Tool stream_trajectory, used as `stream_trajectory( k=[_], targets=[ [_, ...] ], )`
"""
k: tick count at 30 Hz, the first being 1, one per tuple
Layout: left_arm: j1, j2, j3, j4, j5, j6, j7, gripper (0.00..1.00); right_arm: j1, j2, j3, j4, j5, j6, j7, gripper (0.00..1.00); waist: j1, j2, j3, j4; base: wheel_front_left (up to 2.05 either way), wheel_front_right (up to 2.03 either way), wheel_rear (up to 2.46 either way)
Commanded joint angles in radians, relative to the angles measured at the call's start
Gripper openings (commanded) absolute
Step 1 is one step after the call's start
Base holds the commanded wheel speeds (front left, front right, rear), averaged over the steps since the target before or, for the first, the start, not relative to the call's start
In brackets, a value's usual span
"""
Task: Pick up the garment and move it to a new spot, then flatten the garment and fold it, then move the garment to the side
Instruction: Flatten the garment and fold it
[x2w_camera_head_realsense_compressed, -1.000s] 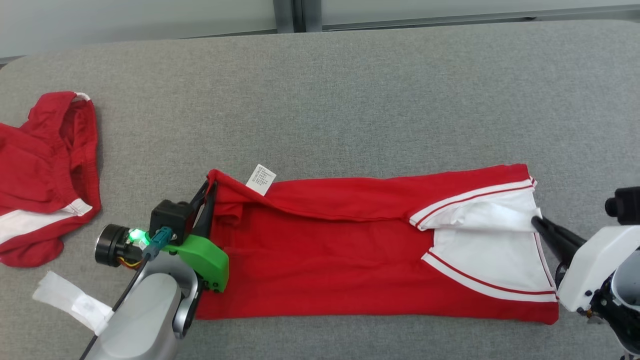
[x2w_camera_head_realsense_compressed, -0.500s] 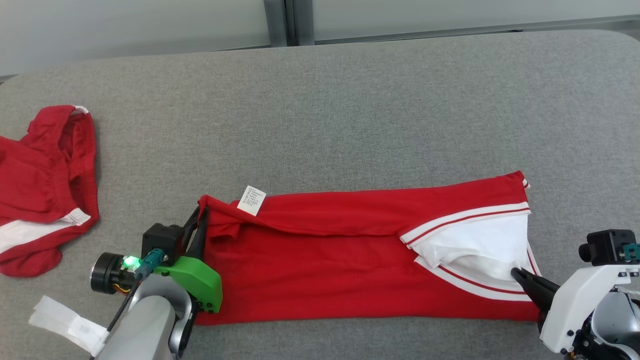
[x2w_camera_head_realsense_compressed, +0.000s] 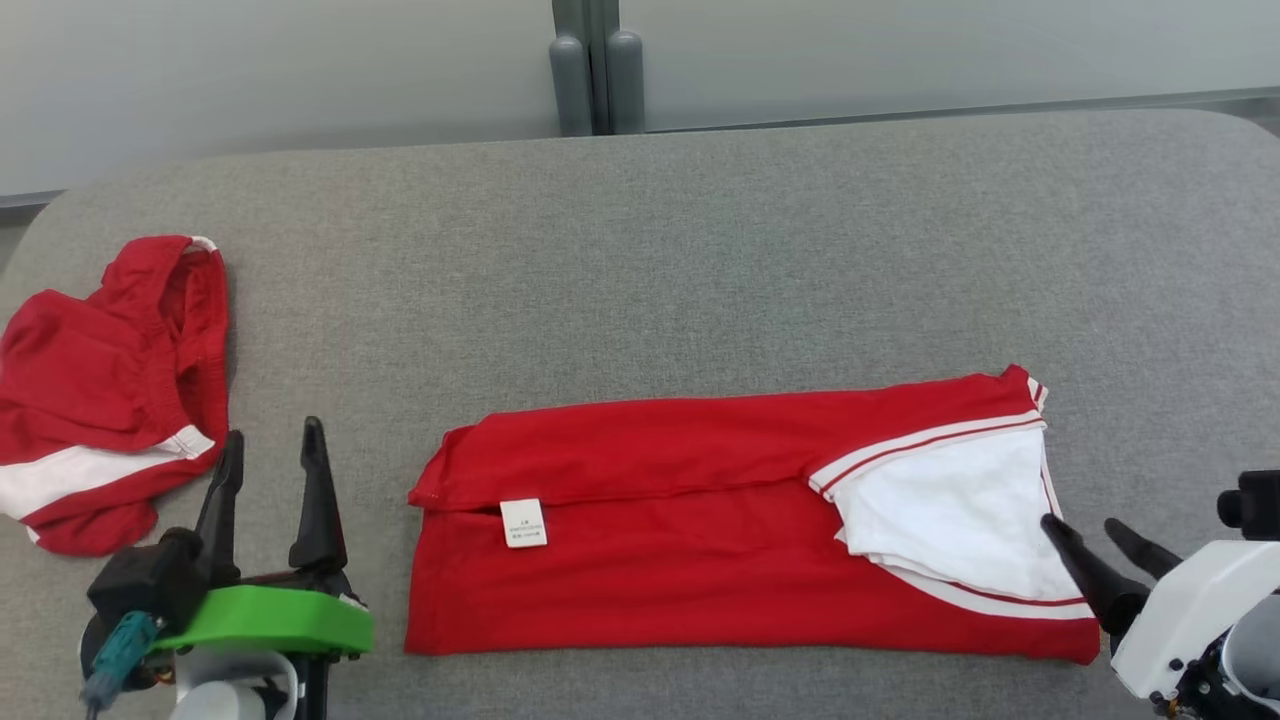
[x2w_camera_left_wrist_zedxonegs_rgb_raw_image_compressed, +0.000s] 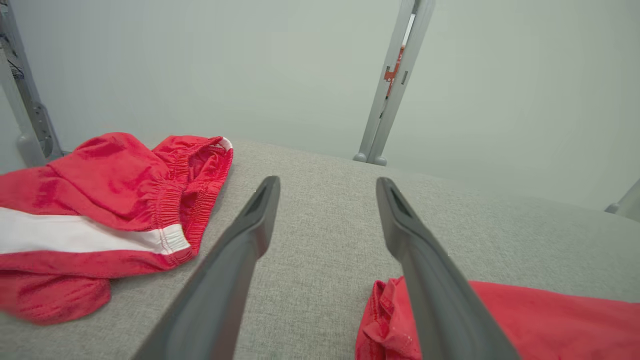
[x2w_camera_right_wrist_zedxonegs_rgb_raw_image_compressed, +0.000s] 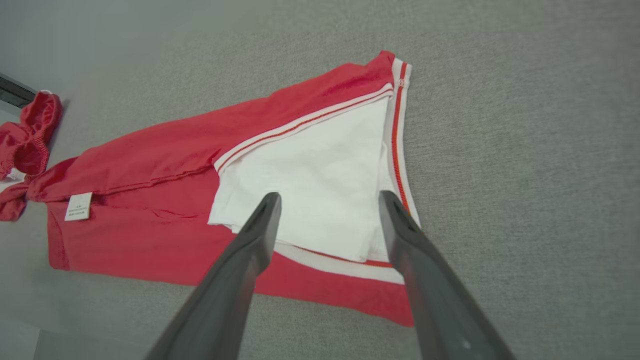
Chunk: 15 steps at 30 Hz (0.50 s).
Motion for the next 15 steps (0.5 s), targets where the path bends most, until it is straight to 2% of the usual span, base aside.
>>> stream_trajectory(
  k=[1,7,12,15],
  targets=[
    [0.032,-0.015,0.035,-0.035,0.016,-0.021,0.000,1.00,-0.003,0.015,-0.021,0.008,-0.019,-0.001,-0.018,1.00,0.0001,0.0000,-0.012,0.013,0.00,0.00,0.00],
    [0.096,-0.047,0.128,-0.158,0.035,-0.058,0.000,1.00,-0.051,0.064,-0.082,0.095,-0.053,-0.001,-0.063,1.00,0.0001,0.0000,-0.032,0.038,0.00,0.00,0.00],
    [0.129,-0.049,0.123,-0.205,-0.008,-0.063,0.000,1.00,-0.107,0.065,-0.104,0.207,-0.103,-0.001,-0.099,1.00,0.0001,0.0000,-0.041,0.048,0.00,0.00,0.00],
    [0.148,-0.049,0.118,-0.206,0.007,-0.065,0.000,1.00,-0.152,0.076,-0.108,0.282,-0.123,-0.001,-0.114,1.00,0.0001,0.0000,-0.044,0.052,0.00,0.00,0.00]
  ],
)
